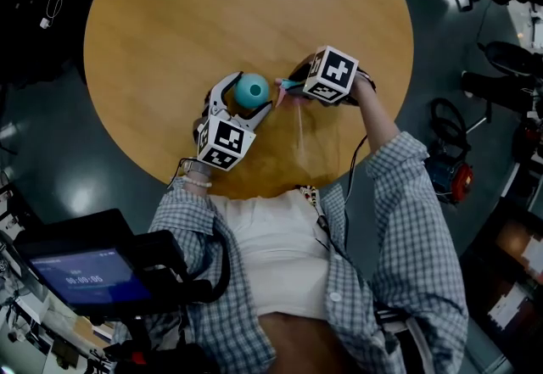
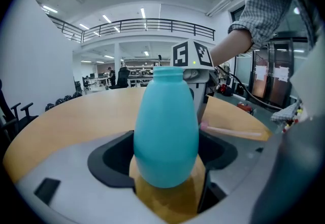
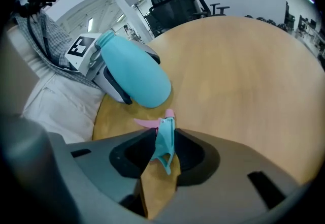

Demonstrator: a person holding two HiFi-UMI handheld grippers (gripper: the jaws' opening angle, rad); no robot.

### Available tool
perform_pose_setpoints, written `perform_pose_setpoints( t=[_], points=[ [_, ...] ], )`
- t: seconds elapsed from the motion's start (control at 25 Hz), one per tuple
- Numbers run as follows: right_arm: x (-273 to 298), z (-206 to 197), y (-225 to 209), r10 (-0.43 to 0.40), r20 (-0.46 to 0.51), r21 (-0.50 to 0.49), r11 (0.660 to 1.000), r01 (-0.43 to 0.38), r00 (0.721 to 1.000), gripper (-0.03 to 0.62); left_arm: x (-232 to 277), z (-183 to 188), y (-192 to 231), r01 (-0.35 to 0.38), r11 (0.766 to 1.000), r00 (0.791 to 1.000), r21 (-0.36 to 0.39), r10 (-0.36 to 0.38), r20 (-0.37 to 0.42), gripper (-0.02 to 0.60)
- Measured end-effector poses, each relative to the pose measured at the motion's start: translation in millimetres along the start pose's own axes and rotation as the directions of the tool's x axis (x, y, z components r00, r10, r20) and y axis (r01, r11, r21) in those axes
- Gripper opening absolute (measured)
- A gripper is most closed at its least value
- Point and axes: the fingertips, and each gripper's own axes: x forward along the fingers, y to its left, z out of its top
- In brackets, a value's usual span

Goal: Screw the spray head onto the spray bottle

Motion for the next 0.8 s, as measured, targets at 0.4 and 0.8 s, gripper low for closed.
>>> perform_pose_setpoints(
  t=[0.4,0.8],
  points=[
    [-81,33,-18,-0.409,0.313,0.018,0.905,0.426,0.857,0.11,4,-2,5,0.001,1.0,1.0,-0.007,-0.001,0.0,0.394],
    [-262,125,32,-0.675,0.651,0.089,0.522,0.848,0.347,0.11,9,-4,10,0.007,1.0,1.0,-0.009,-0.007,-0.003,0.394]
  ],
)
